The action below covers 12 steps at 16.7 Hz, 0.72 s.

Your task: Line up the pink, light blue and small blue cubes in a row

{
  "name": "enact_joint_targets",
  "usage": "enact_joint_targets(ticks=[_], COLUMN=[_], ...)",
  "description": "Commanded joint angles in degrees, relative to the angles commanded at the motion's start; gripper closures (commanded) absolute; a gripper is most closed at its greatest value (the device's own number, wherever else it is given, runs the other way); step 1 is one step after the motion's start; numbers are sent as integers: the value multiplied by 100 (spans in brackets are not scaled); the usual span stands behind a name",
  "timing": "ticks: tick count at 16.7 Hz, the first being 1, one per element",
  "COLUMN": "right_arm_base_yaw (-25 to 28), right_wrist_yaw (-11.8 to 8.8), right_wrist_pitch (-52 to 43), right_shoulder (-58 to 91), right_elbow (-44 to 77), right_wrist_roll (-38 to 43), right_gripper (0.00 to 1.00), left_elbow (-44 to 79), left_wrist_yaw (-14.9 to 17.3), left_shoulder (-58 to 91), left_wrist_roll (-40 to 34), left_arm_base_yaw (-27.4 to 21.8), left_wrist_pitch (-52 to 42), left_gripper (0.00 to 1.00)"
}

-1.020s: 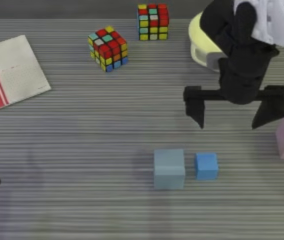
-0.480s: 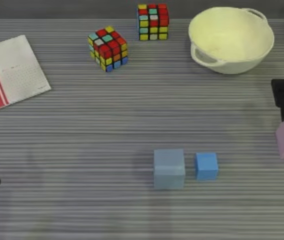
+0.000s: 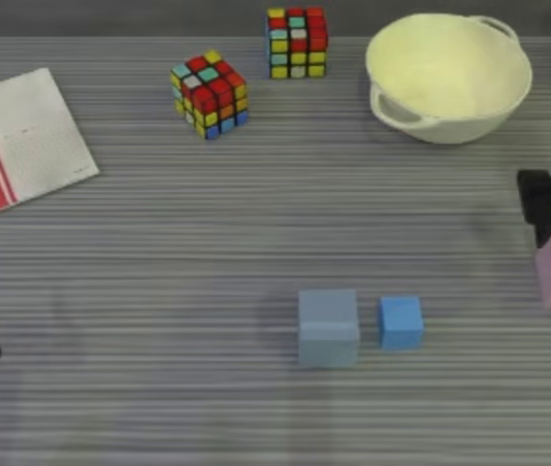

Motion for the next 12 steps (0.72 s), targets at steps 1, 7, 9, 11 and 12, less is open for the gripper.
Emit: enact_joint_targets(ticks=[1, 7, 9, 11, 12], right_arm_base_yaw=[0, 1, 1, 1, 1], right_wrist_yaw=[1, 4, 4, 4, 4], right_wrist_pitch=[233, 1276, 1282, 1282, 1282], right_shoulder=[82, 469, 471, 471, 471], right_elbow=[-145, -806, -810, -810, -810], right_wrist_roll=[1, 6, 6, 6, 6], right_gripper=[0, 0, 0, 0, 8], left_elbow=[0, 0, 0, 0, 0], left_wrist_yaw=[0, 0, 0, 0, 0], left_shoulder=[0, 0, 0, 0, 0], left_wrist_roll=[0, 0, 0, 0, 0], left_arm_base_yaw=[0, 0, 0, 0, 0], left_wrist_pitch=[0, 0, 0, 0, 0], left_gripper=[0, 0, 0, 0, 0])
